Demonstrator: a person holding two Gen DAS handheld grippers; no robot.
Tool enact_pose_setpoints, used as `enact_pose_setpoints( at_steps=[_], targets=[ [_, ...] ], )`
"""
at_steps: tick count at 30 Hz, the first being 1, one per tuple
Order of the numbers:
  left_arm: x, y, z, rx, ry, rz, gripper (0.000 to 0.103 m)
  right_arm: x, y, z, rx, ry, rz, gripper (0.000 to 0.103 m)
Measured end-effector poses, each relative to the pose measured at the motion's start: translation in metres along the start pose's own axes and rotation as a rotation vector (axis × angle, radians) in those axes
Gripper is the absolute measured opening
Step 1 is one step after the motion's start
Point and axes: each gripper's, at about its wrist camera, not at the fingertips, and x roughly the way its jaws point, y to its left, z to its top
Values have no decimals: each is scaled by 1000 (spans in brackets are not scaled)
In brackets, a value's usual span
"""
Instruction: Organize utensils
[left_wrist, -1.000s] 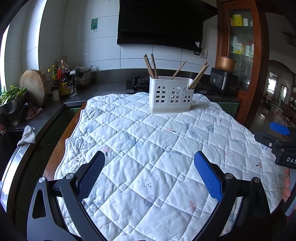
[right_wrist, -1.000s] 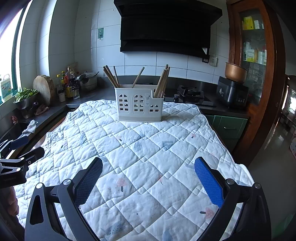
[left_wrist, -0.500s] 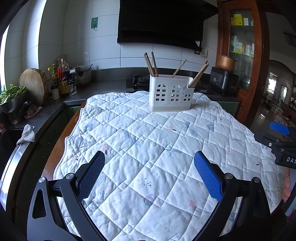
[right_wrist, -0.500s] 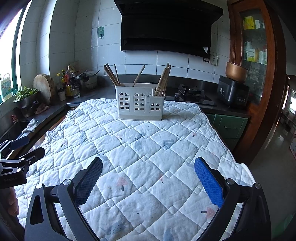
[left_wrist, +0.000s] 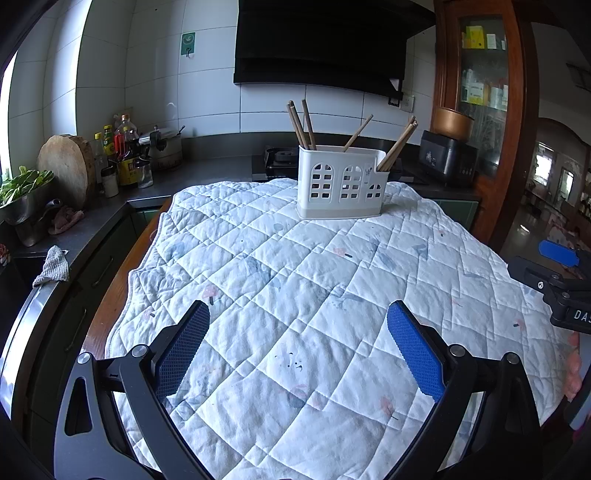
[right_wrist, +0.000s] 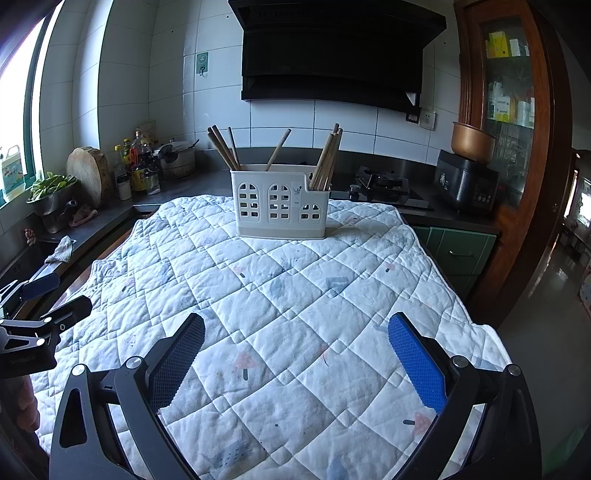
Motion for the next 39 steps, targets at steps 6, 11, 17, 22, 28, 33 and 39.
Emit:
enact_pose_setpoints(
  at_steps=[6,11,17,22,28,33,39],
  targets=[
    [1,0,1,1,2,0,96,1,0,0,0,3,1,96],
    [1,0,0,1,1,2,96,0,0,0,1,1,3,96],
    [1,0,-1,4,2,2,96,1,1,0,0,1,5,96],
    [0,0,-2,4,3,4,96,1,2,0,1,2,6,96],
    [1,0,-2,5,-6,5,96,0,1,0,-1,2,5,96],
    [0,4,-4,5,-3,0,96,0,1,0,0,3,6,96],
    [1,2,-1,13,13,-5,96,1,1,1,1,3,6,96]
  ],
)
